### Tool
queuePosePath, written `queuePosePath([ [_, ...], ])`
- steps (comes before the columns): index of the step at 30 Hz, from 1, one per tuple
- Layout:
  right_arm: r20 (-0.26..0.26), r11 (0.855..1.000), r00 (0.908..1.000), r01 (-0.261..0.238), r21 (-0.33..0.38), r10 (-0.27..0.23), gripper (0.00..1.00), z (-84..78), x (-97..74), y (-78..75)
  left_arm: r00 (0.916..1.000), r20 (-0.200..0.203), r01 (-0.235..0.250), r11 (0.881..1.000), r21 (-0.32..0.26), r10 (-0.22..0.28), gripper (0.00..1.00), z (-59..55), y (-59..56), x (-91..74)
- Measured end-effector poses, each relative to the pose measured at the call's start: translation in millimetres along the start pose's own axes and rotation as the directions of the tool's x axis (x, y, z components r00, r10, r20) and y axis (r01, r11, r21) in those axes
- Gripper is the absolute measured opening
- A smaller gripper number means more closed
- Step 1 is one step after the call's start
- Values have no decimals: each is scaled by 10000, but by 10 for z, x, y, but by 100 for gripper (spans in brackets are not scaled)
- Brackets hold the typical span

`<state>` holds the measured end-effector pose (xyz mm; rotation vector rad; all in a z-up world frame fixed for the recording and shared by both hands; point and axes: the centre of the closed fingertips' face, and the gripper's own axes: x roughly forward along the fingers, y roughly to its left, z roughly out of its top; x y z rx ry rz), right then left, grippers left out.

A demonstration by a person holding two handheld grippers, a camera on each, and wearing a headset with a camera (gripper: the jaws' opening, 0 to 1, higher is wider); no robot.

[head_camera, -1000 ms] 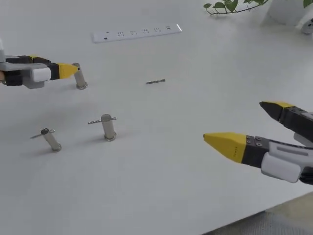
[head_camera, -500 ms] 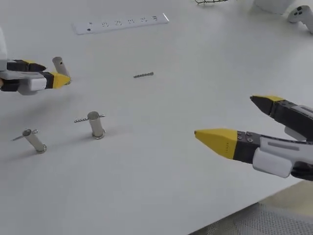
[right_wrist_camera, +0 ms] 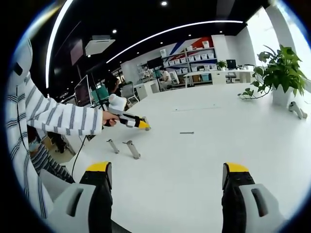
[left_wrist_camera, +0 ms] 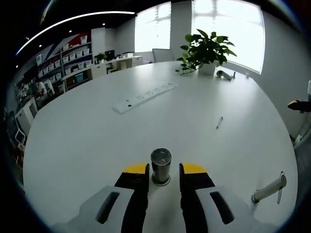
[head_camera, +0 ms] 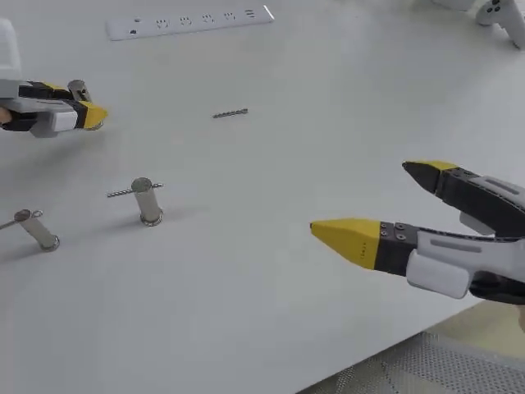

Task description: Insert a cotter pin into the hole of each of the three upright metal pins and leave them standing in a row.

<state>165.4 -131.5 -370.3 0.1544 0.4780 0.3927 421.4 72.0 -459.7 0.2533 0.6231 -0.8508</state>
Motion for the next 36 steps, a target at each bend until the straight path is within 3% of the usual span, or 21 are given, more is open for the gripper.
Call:
queuePosePath([
  [6, -75, 10000, 10000, -37, 34, 37, 93, -22, 22, 1, 9995, -31, -330, 9994, 76, 330, 10, -12, 68, 28],
  [15, -87, 9999, 9998, -162, 14, 162, 92, -21, 59, 21, 9985, -331, -425, 9988, 228, 432, 10, -37, 94, 50],
  [18, -81, 9999, 9998, -167, 33, 168, 92, -20, 62, 25, 9974, -346, -640, 9980, -2, 640, 9, -40, 117, 55],
  [22, -51, 9998, 9998, -197, 42, 198, 92, -19, 58, 39, 9945, -462, -926, 9954, 250, 936, 9, -40, 153, 56],
  [24, -15, 9998, 9998, -202, 47, 202, 92, -15, 58, 29, 9944, -418, -973, 9952, 37, 974, 9, -12, 177, 40],
  [25, -2, 9998, 9998, -203, 55, 203, 92, -13, 56, 27, 9957, -229, -911, 9946, -493, 901, 9, 21, 165, 35],
  [26, 33, 9998, 9998, -204, 66, 204, 92, -9, 53, 26, 9957, -125, -925, 9938, -618, 919, 9, 58, 191, 6],
  [29, 102, 9997, 9997, -218, 85, 217, 92, 0, 52, 31, 9940, -135, -1087, 9930, -467, 1082, 9, 115, 234, -75],
  [32, 234, 9996, 9993, -278, 62, 277, 92, 19, 54, 49, 9917, -17, -1278, 9850, -1157, 1285, 9, 170, 279, -150],
  [36, 395, 9989, 9981, -473, 71, 470, 92, 51, 72, 80, 9882, 104, -1511, 9831, -1038, 1530, 9, 273, 286, -301],
])
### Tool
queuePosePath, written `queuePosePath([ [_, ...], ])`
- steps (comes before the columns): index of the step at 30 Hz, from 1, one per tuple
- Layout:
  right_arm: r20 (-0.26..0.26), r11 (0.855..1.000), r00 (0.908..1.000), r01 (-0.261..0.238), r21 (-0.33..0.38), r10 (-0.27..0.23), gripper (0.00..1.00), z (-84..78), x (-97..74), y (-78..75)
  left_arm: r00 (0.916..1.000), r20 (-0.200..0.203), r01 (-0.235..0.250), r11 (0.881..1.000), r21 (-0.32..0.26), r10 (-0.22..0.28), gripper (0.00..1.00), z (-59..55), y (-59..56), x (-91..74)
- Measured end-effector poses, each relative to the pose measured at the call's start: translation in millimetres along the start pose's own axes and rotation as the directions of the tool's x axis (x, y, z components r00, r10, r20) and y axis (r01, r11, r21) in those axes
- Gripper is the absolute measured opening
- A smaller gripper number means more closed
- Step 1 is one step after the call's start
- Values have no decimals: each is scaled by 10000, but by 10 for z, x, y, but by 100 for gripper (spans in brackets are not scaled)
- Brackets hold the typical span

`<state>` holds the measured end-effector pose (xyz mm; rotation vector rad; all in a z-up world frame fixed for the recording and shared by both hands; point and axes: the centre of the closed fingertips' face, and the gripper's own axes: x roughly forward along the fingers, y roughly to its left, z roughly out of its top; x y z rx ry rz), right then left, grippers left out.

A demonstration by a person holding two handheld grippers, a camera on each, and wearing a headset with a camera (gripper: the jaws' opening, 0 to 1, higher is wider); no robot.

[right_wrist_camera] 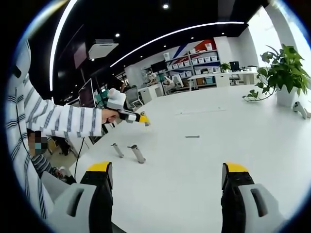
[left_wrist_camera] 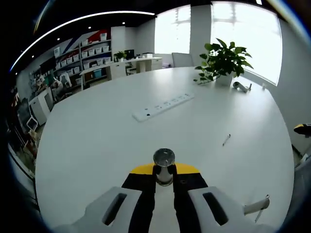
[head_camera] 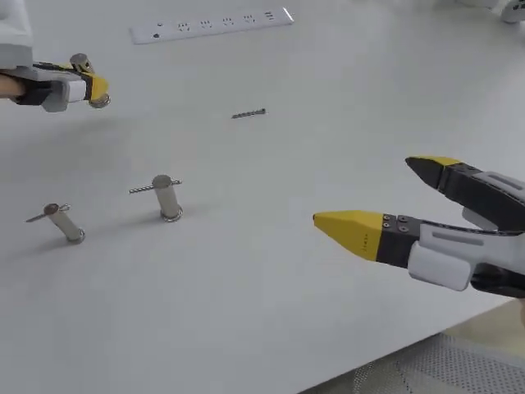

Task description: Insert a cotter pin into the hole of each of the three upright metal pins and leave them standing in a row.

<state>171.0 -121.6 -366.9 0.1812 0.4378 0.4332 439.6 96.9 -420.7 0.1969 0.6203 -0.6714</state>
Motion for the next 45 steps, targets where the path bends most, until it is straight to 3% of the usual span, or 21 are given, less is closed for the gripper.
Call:
queuePosePath([
  [2, 47, 9999, 9999, -125, -12, 125, 92, 9, 10, 32, 9999, -146, 50, 9994, -329, -55, 9, 14, -36, -91],
  [5, 124, 9995, 9994, -328, -41, 328, 92, 25, 32, 83, 9999, -111, 14, 9994, -354, -18, 9, 27, -103, -218],
  [9, 293, 9982, 9978, -586, -100, 589, 92, 68, 36, 149, 9996, -164, -240, 9988, 434, 247, 9, 34, -250, -472],
  [12, 427, 9971, 9963, -745, -147, 751, 92, 114, 28, 191, 9999, 120, -48, 9999, 134, 47, 9, 55, -450, -690],
  [15, 472, 9958, 9948, -889, -210, 898, 91, 134, 25, 219, 9996, 259, -153, 9971, 747, 134, 9, 39, -652, -853],
  [19, 541, 9934, 9923, -1102, -308, 1118, 91, 168, 6, 265, 9991, 420, 55, 9988, 495, -76, 9, -14, -970, -1031],
  [23, 503, 9914, 9909, -1230, -440, 1252, 91, 175, -19, 288, 9986, 497, 195, 9998, 104, -200, 9, -84, -1184, -1161],
  [24, 498, 9910, 9905, -1260, -456, 1282, 91, 175, -26, 293, 9985, 545, 82, 9992, -393, -61, 9, -100, -1206, -1190],
  [28, 459, 9890, 9889, -1393, -496, 1415, 91, 165, -56, 309, 9976, 654, -201, 9975, -683, 246, 9, -168, -1275, -1328],
  [32, 342, 9864, 9870, -1553, -549, 1573, 91, 145, -64, 324, 9928, 841, -692, 9813, -1798, 854, 9, -259, -1292, -1465],
  [35, 182, 9826, 9841, -1753, -606, 1767, 91, 124, -56, 345, 9917, 642, -984, 9782, -1827, 1118, 9, -386, -1332, -1516],
  [38, 17, 9781, 9803, -1971, -672, 1977, 91, 110, -37, 376, 9906, 119, -1323, 9751, -1779, 1365, 9, -565, -1398, -1529],
  [45, -185, 9696, 9727, -2320, -782, 2313, 91, 103, -7, 419, 9846, -171, -1731, 9583, -2274, 1738, 9, -800, -1509, -1499],
])
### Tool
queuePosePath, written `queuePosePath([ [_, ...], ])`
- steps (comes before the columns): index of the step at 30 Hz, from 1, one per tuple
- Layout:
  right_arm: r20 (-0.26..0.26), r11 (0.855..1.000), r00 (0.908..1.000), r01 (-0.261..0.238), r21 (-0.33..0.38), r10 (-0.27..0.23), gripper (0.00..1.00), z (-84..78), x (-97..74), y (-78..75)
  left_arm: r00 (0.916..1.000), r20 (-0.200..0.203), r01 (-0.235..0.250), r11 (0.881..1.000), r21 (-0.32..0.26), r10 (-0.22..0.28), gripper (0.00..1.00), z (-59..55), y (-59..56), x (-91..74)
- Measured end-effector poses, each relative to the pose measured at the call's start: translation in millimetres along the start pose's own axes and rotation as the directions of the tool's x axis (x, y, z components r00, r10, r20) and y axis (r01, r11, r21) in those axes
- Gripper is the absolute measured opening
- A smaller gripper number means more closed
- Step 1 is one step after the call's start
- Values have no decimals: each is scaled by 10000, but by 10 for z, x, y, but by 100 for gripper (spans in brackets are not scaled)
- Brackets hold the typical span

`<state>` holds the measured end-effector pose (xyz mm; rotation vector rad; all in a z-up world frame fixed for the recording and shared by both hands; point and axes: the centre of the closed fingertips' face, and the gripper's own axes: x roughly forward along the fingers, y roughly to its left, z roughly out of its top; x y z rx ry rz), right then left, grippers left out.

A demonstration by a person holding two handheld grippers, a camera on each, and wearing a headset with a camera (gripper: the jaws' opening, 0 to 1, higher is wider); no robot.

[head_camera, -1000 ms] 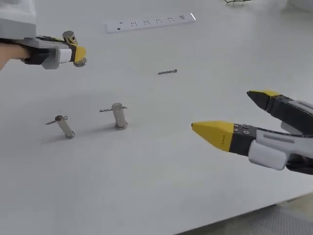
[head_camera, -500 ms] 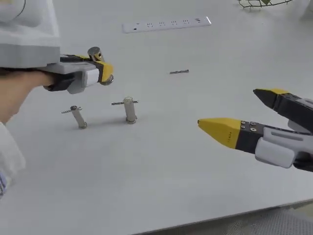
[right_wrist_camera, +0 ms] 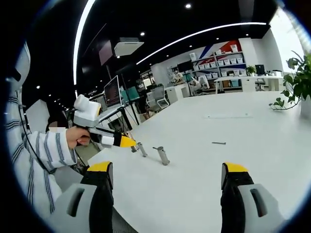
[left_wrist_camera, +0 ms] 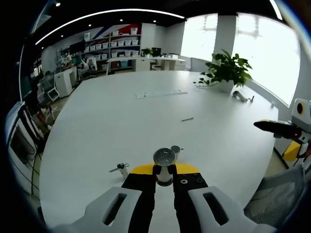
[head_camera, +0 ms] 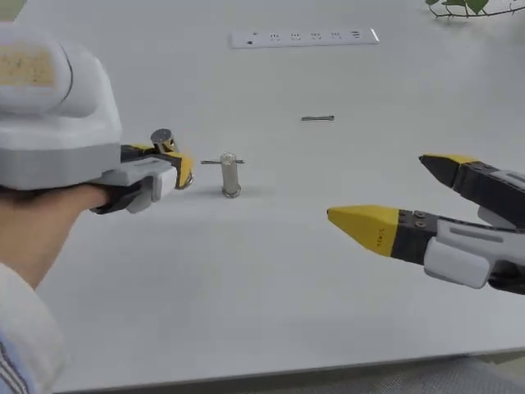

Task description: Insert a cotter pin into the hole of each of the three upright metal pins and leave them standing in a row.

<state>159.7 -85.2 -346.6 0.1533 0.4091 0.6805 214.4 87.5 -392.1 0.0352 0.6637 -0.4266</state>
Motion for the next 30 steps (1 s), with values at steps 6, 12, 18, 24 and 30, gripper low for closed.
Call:
queuePosePath([
  [6, -189, 9999, 9997, -160, -66, 159, 91, -30, -7, -17, 9992, -226, -338, 9992, -236, 332, 9, -164, -27, 73],
  [12, -307, 9997, 9993, -223, -33, 222, 91, -66, -26, -37, 9981, -443, -456, 9978, -474, 435, 9, -345, -122, 188],
  [18, -246, 9997, 9994, -226, 49, 227, 91, -84, -55, -61, 9948, -972, -336, 9992, -220, 313, 9, -548, -230, 282],
  [24, -272, 9997, 9995, -183, 186, 188, 90, -149, -94, -87, 9939, -1047, -362, 9990, -246, 335, 9, -590, -274, 349],
  [30, -262, 9996, 9996, -66, 284, 73, 90, -167, -131, -139, 9955, -822, -498, 9986, -194, 480, 9, -581, -279, 397],
])
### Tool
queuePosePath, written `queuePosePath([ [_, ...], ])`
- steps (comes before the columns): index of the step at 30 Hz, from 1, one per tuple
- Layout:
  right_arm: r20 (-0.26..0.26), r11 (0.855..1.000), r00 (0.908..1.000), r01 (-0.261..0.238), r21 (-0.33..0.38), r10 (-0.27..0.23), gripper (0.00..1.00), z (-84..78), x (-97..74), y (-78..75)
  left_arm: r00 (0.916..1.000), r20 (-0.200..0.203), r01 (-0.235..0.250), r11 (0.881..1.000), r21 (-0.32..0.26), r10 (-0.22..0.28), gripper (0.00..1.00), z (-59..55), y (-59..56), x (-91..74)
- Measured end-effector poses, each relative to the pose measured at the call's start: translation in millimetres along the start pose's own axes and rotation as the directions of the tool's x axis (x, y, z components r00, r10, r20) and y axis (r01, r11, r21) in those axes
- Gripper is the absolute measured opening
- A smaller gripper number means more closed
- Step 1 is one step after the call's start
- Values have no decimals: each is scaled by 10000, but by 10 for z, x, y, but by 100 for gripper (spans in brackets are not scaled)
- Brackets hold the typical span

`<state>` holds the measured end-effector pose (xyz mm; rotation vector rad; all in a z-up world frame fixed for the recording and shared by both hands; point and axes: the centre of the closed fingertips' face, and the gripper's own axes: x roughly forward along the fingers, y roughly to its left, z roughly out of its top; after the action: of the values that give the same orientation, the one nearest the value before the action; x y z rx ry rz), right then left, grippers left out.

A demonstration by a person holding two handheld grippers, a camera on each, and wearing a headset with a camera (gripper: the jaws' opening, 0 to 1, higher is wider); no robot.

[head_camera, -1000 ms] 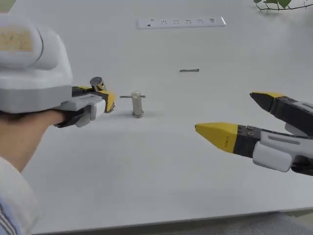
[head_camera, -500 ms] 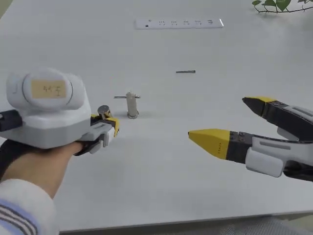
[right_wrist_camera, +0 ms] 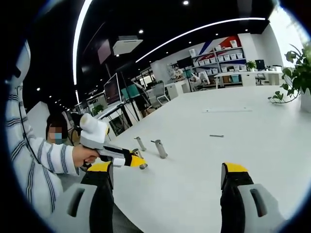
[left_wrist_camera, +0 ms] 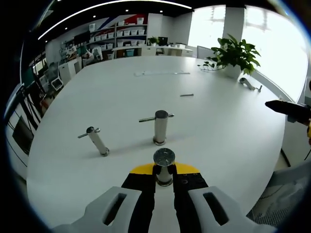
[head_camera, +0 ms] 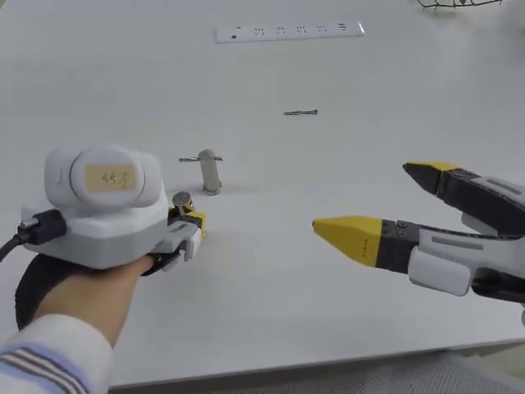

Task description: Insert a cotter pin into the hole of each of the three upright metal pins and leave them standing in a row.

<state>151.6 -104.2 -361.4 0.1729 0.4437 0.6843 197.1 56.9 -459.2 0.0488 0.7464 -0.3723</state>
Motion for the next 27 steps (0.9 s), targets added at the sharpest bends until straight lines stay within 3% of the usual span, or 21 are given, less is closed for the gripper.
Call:
queuePosePath([
  [4, 27, 10000, 10000, 48, 3, -48, 90, 10, -12, -28, 10000, -43, -28, 9995, 300, 30, 9, -16, -15, 18],
  [15, -114, 10000, 9999, -29, 63, 29, 90, -14, 21, -20, 9998, -84, -180, 9994, 279, 183, 9, -77, -2, 44],
  [19, -220, 10000, 9998, -5, -92, 3, 89, -16, 39, -12, 9999, 78, -90, 9996, 281, 88, 9, -71, -10, 41],
  [23, -267, 9999, 9996, -43, -142, 39, 89, -14, 57, 2, 9999, 122, -101, 9969, 782, 92, 10, -88, -35, 29],
  [27, -266, 9998, 9996, -51, -172, 46, 89, -8, 67, 16, 9999, 119, -103, 9969, 778, 94, 10, -92, -36, 22],
])
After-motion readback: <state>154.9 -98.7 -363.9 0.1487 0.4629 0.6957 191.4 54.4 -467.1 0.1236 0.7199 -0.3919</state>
